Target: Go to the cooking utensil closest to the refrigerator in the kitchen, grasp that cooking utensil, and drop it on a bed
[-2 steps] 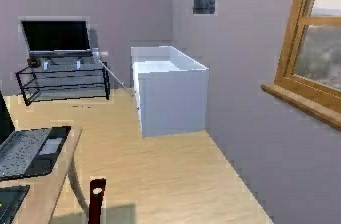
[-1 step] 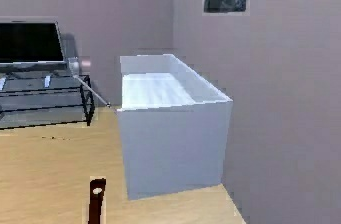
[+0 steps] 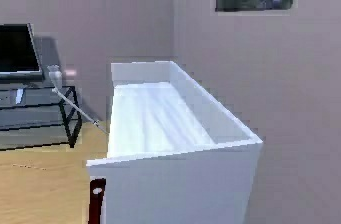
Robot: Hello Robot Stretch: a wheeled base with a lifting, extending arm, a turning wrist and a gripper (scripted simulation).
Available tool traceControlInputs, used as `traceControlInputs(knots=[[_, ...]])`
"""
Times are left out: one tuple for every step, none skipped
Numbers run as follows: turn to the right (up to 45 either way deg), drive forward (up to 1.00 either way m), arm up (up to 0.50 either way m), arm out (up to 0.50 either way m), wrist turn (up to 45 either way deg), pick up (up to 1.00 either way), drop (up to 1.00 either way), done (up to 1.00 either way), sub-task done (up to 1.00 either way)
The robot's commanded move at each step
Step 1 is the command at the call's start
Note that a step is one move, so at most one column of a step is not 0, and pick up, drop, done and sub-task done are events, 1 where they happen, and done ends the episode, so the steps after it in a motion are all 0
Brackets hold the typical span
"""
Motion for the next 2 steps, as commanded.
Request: traceControlInputs(knots=[[-45.0, 0.00, 0.00, 0.00, 0.0, 0.00, 0.00, 0.00, 0.00], [-12.0, 0.00, 0.00, 0.00, 0.0, 0.00, 0.00, 0.00, 0.00]])
